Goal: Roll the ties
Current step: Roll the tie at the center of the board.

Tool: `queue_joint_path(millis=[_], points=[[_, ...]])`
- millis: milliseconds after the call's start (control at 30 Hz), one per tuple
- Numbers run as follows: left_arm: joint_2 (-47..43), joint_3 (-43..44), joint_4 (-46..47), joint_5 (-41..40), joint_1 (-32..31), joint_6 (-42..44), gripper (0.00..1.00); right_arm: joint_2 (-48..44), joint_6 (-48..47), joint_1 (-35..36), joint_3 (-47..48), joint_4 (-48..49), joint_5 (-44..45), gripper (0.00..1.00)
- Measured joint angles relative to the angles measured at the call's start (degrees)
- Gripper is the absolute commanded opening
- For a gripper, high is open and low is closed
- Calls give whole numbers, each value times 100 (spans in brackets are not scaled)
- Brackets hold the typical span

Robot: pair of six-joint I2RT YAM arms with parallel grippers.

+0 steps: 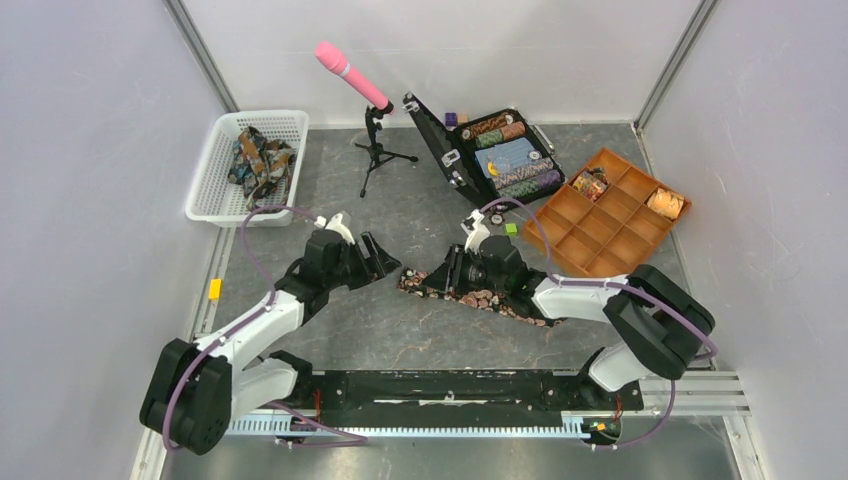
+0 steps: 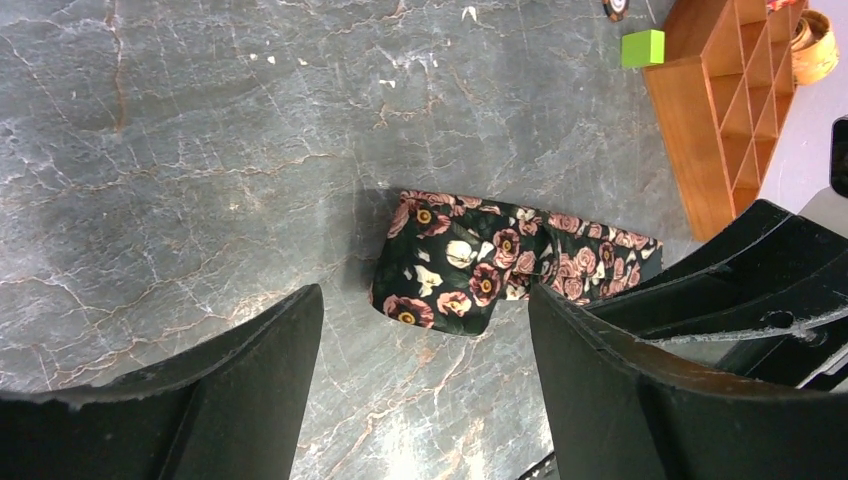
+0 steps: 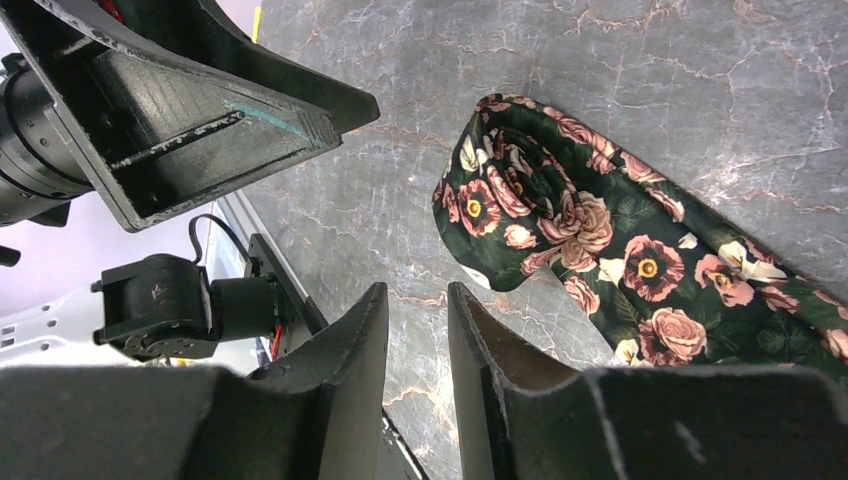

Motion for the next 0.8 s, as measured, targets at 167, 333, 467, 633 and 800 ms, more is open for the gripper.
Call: queue_joint_path(millis=[167,333,467,633,800], points=[[201,-59,168,2,0,-11,80,260,120,0,0,184,-17,34],[369,-63,343,37,-26,-9,80,529,138,0,2,275,-11,33],[588,-70,474,157,-42,-7,79,693,142,-4,2,273,0,33],[822,-114,732,321,-109,-4,79,813,111,-85,2,278,0,34],[1139,-114,964,468,-229,9,78,977,59,-219,2,269,0,33]])
